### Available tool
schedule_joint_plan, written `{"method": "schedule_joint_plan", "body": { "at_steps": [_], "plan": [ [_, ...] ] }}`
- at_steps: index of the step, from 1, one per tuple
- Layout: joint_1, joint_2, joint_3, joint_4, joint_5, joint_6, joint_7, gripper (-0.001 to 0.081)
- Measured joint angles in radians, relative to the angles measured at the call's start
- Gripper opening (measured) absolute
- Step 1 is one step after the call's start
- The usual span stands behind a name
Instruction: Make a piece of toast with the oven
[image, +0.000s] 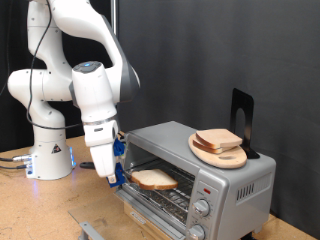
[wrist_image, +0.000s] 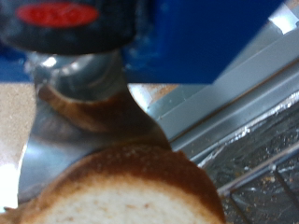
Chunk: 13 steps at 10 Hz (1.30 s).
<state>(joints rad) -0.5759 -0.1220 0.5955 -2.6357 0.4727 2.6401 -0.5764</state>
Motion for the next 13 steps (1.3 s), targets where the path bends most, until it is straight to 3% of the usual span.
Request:
{"method": "schedule_joint_plan", "body": {
  "at_steps": [3, 10, 13],
  "plan": [
    [-0.01, 0.015, 0.003, 0.008, -0.063, 0.0, 0.045, 0.0491],
    [-0.084, 0.055, -0.02, 0.008, -0.211, 0.001, 0.068, 0.0491],
    [-0.097, 0.074, -0.023, 0.017, -0.225, 0.01, 0.08, 0.0491]
  ]
}}
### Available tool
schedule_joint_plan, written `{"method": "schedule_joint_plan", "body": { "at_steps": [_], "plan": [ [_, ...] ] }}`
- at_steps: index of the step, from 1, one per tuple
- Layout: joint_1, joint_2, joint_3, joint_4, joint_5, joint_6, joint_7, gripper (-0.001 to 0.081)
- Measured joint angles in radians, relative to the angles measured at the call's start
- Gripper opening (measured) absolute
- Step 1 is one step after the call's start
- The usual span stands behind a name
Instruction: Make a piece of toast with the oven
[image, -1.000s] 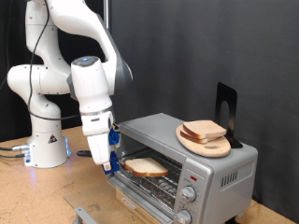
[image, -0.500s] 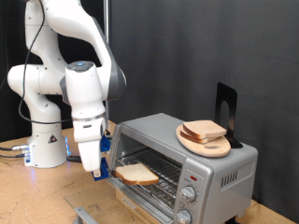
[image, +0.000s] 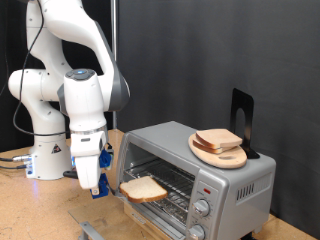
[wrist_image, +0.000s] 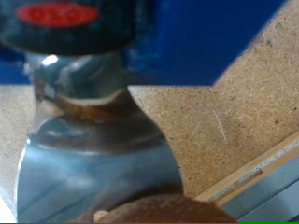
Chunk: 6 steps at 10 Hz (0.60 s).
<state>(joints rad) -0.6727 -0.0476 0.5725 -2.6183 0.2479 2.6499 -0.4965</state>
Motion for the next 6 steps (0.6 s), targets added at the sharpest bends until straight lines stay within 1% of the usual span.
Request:
{"method": "schedule_joint_plan", "body": {
  "at_steps": [3, 6],
  "plan": [
    [-0.001, 0.002, 0.0, 0.015, 0.005, -0.002, 0.0, 0.0491],
    [0.003, -0.003, 0.004, 0.04, 0.076, -0.029, -0.045, 0.0491]
  ]
}}
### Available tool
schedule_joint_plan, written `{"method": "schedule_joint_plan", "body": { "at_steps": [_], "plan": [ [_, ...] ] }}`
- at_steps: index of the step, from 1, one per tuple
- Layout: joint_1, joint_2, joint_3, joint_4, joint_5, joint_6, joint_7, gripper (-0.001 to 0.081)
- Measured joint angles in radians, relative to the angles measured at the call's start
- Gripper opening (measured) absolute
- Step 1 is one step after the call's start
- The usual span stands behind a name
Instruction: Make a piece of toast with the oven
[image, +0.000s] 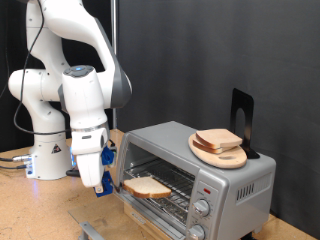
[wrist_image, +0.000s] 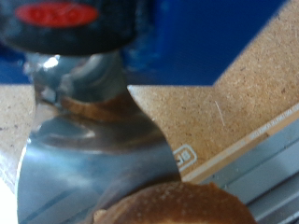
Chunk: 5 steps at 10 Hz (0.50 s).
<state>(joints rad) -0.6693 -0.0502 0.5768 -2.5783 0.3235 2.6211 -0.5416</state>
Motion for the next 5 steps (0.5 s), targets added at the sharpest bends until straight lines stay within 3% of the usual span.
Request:
{"method": "schedule_joint_plan", "body": {
  "at_steps": [5],
  "plan": [
    [0.015, -0.003, 0.042, 0.003, 0.006, 0.001, 0.059, 0.0491]
  ]
}}
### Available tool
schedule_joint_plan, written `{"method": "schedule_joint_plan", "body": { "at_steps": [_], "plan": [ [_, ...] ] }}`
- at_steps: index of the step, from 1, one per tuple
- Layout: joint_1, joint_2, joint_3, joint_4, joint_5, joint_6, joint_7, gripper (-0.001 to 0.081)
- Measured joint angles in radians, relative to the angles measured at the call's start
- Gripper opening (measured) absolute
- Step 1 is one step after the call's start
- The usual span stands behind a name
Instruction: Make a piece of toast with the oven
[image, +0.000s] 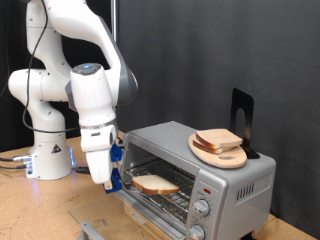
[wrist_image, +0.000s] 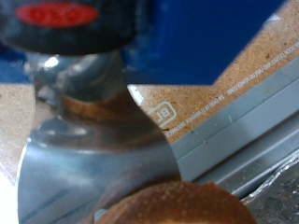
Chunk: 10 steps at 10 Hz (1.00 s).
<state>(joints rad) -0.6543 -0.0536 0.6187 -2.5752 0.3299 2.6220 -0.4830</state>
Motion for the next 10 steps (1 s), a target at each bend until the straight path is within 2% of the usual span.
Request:
{"method": "schedule_joint_plan", "body": {
  "at_steps": [4, 10],
  "plan": [
    [-0.007, 0.0, -0.005, -0.005, -0.029, -0.004, 0.0, 0.0491],
    [-0.036, 0.0, -0.03, -0.022, -0.099, -0.012, -0.002, 0.0491]
  ]
}}
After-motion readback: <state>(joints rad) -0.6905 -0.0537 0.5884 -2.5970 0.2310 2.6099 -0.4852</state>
